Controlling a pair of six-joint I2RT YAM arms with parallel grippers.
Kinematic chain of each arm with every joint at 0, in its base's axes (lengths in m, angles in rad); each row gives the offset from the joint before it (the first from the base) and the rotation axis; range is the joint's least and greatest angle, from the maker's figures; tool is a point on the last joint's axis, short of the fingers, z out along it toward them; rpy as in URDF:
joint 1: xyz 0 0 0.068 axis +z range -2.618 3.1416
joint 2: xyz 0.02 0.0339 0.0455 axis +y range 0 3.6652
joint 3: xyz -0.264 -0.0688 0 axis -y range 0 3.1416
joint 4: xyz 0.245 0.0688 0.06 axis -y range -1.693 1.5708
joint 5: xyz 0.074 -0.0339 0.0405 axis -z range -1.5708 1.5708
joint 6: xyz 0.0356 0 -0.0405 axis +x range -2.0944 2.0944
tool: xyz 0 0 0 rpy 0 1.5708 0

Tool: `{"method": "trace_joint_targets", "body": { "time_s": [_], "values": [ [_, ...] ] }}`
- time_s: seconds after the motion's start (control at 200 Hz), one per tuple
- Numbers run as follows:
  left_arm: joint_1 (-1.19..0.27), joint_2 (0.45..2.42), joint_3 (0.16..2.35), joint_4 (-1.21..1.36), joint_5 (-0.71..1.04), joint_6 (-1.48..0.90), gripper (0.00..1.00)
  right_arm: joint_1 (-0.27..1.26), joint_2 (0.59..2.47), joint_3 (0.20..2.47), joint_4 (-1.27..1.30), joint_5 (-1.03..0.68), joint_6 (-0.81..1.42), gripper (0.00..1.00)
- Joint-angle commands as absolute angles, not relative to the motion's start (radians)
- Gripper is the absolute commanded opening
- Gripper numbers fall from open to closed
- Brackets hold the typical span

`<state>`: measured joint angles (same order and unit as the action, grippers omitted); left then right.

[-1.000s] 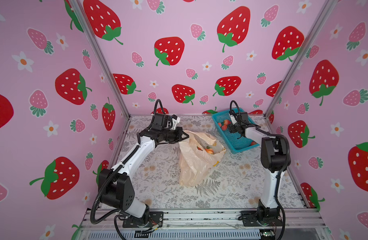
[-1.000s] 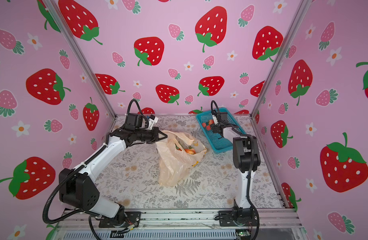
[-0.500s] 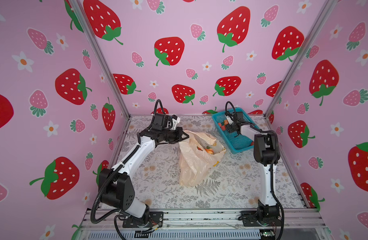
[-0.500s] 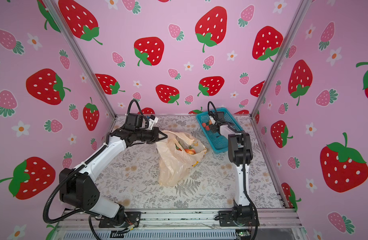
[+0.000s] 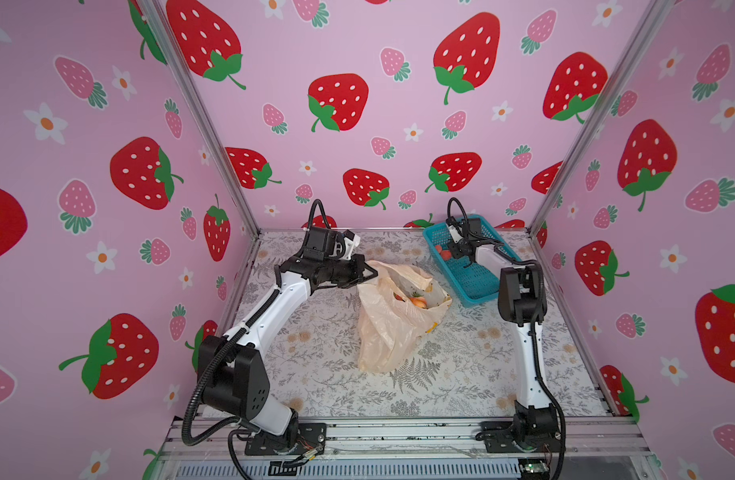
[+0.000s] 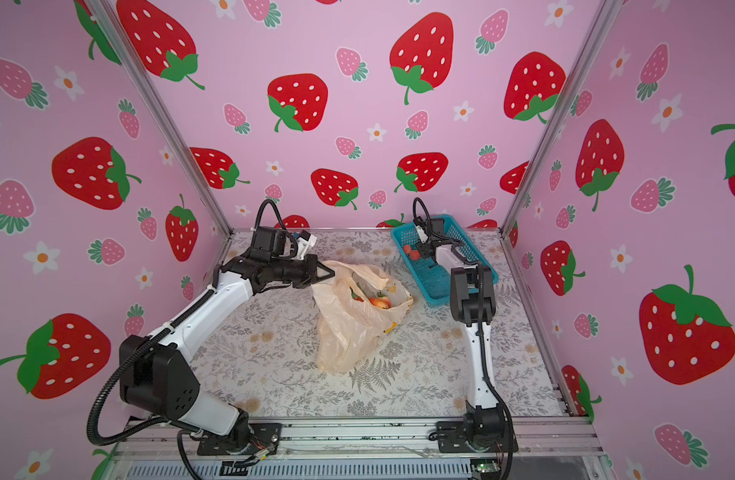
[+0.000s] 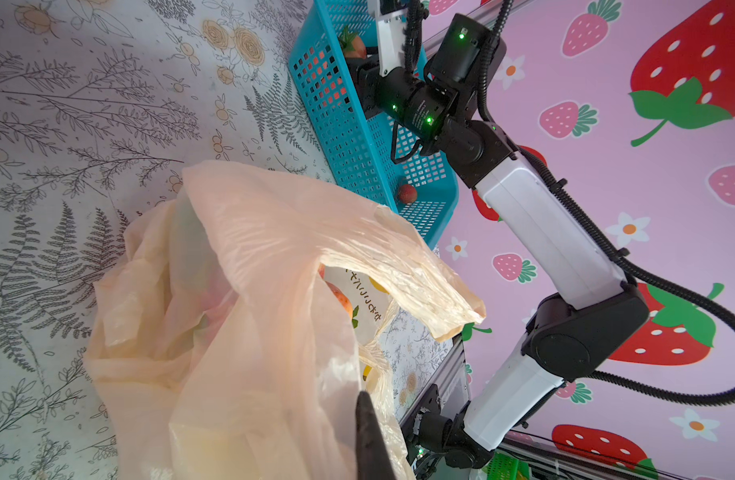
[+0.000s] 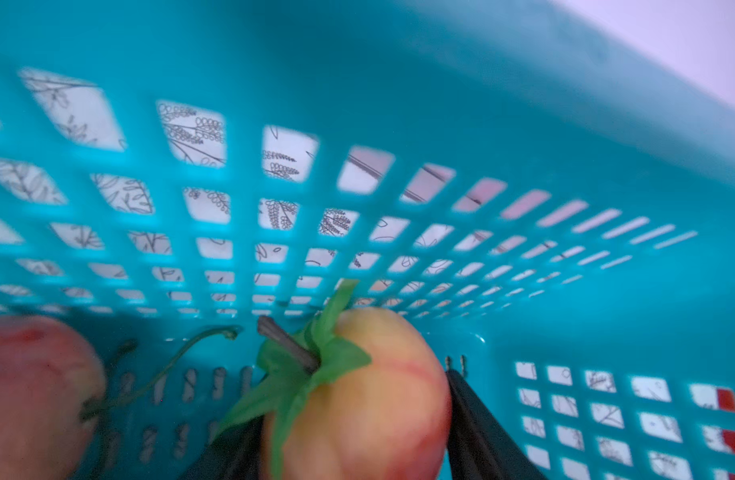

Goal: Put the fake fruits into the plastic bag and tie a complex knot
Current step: 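Grasp a large yellow-red peach in the teal basket with the right gripper, then carry the peach with the right gripper into the bag mouth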

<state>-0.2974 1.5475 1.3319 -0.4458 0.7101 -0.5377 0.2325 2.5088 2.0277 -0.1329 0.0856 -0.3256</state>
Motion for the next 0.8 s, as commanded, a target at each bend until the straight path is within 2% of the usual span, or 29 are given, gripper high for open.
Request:
{"method": "trace_joint_targets", "body": {
  "time_s": [0.0, 0.155, 0.32, 0.48, 0.645, 0.795],
  "values": [
    [-0.295, 1.561, 1.342, -0.456, 0.724, -0.529, 0.0, 0.228, 2.516, 2.052, -0.179, 0.064, -0.303, 0.52],
    [-0.295, 1.561, 1.342, -0.455, 0.726, -0.532, 0.0, 0.224, 2.429, 1.997, -0.184, 0.036, -0.277, 0.41],
    [-0.297, 1.555, 1.342, -0.452, 0.729, -0.537, 0.0, 0.224, 2.22, 1.831, -0.168, 0.023, -0.217, 0.35],
    [-0.298, 1.548, 1.338, -0.445, 0.73, -0.542, 0.0, 0.224, 1.9, 1.479, -0.07, -0.073, -0.048, 0.33],
    [-0.299, 1.546, 1.338, -0.44, 0.733, -0.545, 0.0, 0.248, 1.565, 1.09, 0.079, -0.274, 0.169, 0.32],
    [-0.299, 1.541, 1.336, -0.44, 0.733, -0.546, 0.0, 0.33, 1.366, 0.897, 0.079, -0.321, 0.225, 0.32]
  ]
}}
